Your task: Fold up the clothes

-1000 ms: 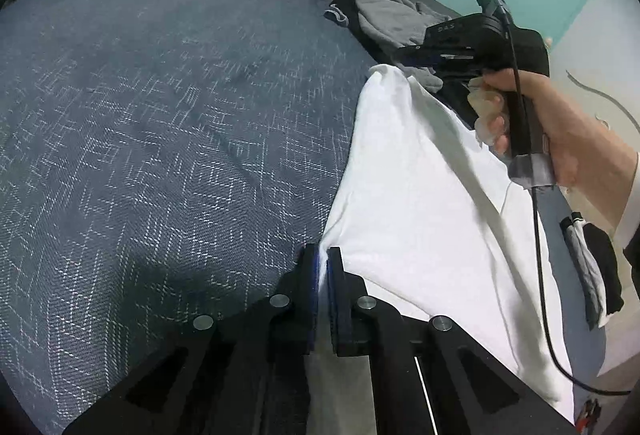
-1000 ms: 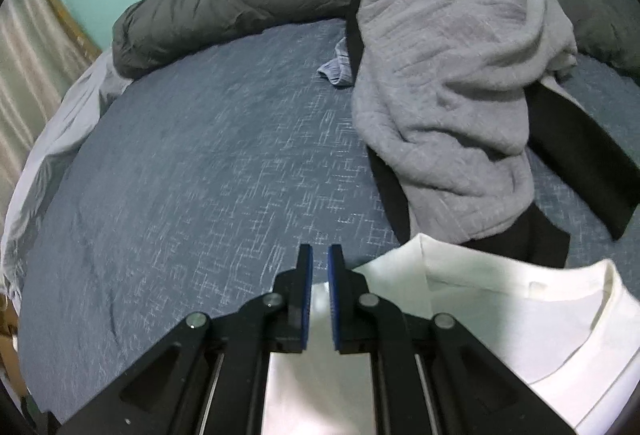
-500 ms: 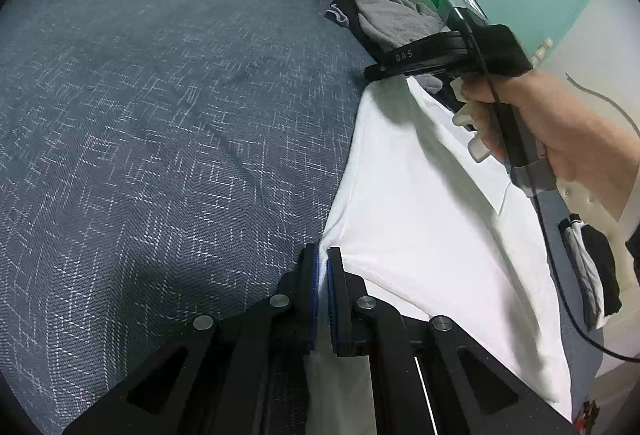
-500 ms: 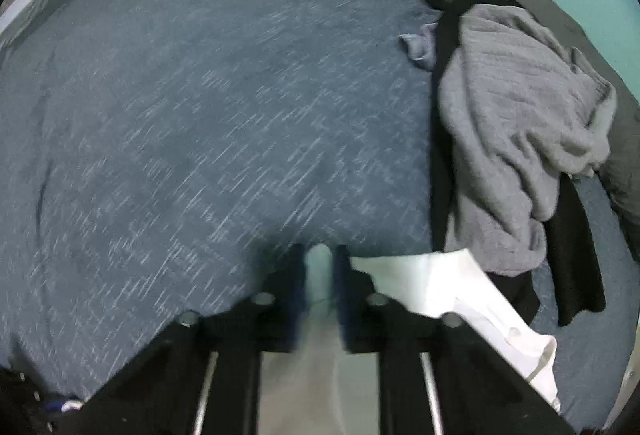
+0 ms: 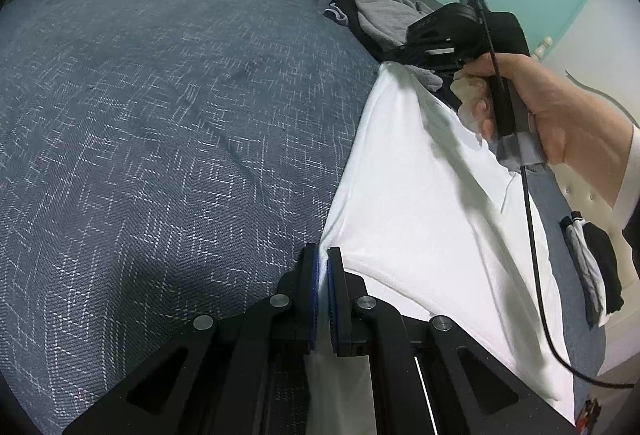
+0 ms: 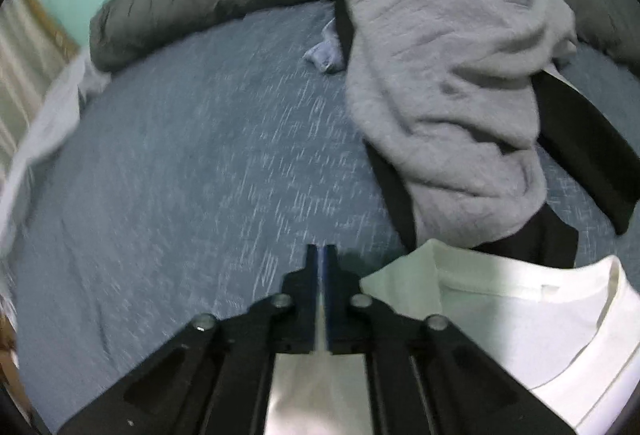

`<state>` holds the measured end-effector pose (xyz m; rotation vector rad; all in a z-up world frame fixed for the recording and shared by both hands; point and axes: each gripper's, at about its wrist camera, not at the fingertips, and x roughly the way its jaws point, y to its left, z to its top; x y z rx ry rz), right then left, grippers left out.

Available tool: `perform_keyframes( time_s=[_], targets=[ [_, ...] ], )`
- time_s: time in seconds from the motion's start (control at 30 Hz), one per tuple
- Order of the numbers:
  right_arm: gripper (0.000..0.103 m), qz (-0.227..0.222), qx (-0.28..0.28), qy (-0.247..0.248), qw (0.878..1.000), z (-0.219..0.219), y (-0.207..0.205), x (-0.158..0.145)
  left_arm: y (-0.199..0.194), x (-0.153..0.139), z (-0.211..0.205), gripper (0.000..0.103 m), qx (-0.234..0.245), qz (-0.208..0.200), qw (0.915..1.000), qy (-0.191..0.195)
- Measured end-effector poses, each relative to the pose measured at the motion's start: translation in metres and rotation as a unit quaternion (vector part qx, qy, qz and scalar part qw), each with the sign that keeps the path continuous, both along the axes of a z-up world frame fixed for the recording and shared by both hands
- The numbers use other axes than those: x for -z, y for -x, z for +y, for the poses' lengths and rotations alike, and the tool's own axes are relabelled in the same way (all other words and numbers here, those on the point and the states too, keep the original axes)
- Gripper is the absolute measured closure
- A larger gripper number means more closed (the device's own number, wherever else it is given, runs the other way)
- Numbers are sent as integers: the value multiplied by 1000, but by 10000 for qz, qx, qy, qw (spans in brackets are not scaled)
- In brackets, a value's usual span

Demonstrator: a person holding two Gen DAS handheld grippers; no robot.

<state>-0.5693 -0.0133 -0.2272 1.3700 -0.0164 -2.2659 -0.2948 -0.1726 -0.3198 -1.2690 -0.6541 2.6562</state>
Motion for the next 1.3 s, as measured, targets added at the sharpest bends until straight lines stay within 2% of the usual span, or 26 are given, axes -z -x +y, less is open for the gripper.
perform_keyframes(
  time_s=[0.07,0.17,0.23,0.33,0.4,0.5,0.53,0.57,0.6,0.77,0.87,1.1,1.2,1.3],
  targets=[
    [103,23,16,147,9999,5,2,-5,-2,-1,-1,99,0,-2,10000,-2],
    [102,182,-271,244,9992,0,3,-14,-3,-2,-1,99,-2,-1,10000,1],
    [99,201,-595,37,9980,-11,1,-14,-6,-2,-2,99,-5,1,10000,1],
    [67,273,-1099,-613,9917,-37,-7,-11,-11,-2,-4,99,-8,3,10000,3],
    [66,245,-1261,-979,9869,-50,-10,-4,-11,-2,-3,99,-7,6,10000,6],
    [66,50,-1223,-1366,9830,-55,-12,12,-11,-2,-2,99,-6,9,10000,10],
    [70,47,-1279,-1519,9801,-57,-14,18,-11,-2,-2,99,-5,9,10000,12],
    [85,86,-1310,-1598,9784,-58,-16,21,-11,-2,-1,99,-4,9,10000,10],
    [91,121,-1325,-1661,9771,-58,-17,23,-10,-2,0,99,-4,9,10000,7],
    [97,83,-693,-1290,9892,-37,-1,18,-10,-2,-1,99,-2,10,10000,1],
    [98,-32,-176,-746,9971,-17,9,13,-10,-2,0,99,-3,10,10000,15],
    [99,-298,388,253,9985,8,20,14,-10,-3,1,99,-8,15,10000,36],
    [99,-303,402,637,9967,12,23,10,-10,-3,-1,99,-11,17,10000,41],
    [99,-287,401,677,9965,12,25,8,-12,-3,-4,99,-12,16,10000,30]
  ],
)
